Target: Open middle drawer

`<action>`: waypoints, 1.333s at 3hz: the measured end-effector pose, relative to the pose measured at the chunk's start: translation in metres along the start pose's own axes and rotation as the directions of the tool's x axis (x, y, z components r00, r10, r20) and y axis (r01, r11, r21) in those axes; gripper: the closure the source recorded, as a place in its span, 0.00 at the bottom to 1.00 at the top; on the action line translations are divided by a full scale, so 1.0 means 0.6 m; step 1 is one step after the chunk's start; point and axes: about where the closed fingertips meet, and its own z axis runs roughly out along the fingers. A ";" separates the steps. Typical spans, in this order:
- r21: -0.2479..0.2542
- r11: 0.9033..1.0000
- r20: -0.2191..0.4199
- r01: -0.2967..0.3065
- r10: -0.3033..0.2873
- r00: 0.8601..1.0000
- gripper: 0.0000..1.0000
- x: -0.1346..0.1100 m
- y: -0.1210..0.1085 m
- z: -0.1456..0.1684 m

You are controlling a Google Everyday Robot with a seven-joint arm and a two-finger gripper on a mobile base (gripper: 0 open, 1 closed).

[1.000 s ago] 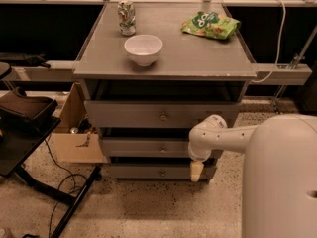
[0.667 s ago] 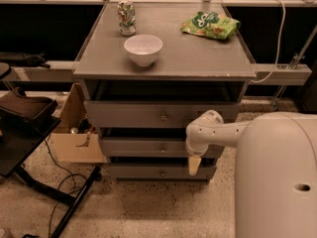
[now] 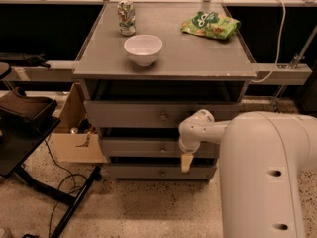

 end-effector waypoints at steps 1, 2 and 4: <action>-0.014 1.000 -0.012 0.006 -0.007 1.000 0.15 -0.002 0.006 0.011; -0.038 0.999 -0.033 -0.025 0.024 0.999 0.38 0.041 0.044 -0.022; -0.056 0.998 -0.041 -0.033 0.031 0.999 0.85 0.056 0.062 -0.053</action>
Offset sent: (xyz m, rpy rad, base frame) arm -0.0705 -0.0682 0.0282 -0.0430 0.0716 -0.0759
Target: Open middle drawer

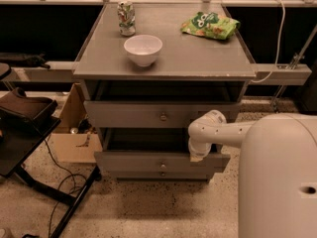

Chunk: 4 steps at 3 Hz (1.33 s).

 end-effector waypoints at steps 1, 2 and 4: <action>0.000 1.000 0.000 0.000 0.000 1.000 1.00 -0.001 -0.002 -0.011; -0.028 0.999 -0.017 0.022 -0.022 1.000 1.00 -0.005 0.014 -0.023; -0.104 0.994 -0.052 0.038 -0.044 0.998 1.00 0.012 0.059 -0.026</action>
Offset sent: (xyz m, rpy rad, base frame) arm -0.1780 -0.0422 0.0191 -0.3112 0.4925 0.1098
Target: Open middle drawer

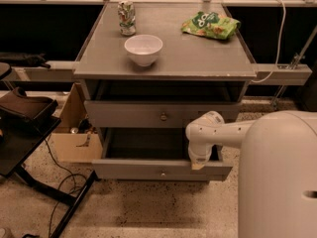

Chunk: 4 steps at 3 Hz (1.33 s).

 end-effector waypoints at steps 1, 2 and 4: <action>0.000 1.000 0.000 0.000 0.000 1.000 0.77 0.000 0.000 0.000; 0.000 1.000 0.000 0.000 0.000 1.000 0.55 0.000 0.000 0.000; 0.000 1.000 0.000 0.000 0.000 1.000 0.06 0.000 0.000 0.000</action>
Offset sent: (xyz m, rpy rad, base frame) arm 0.0000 0.0000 0.0000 0.0000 0.0000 0.0000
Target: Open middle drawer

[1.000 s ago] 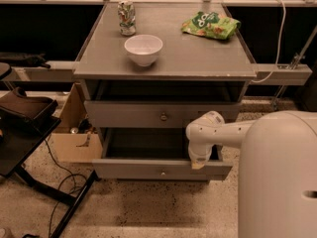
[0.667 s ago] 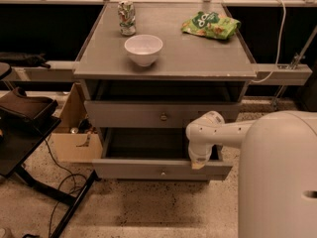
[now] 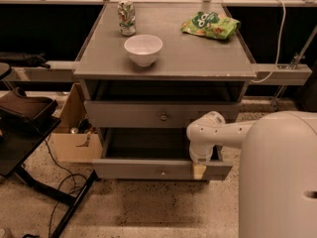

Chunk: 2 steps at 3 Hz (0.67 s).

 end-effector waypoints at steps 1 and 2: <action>0.000 1.000 0.000 0.000 0.000 1.000 0.00 0.000 0.000 0.000; -0.006 1.000 0.007 -0.005 0.005 1.000 0.00 0.000 0.000 0.005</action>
Offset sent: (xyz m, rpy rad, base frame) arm 0.0000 0.0000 0.0000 0.0000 0.0000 0.0000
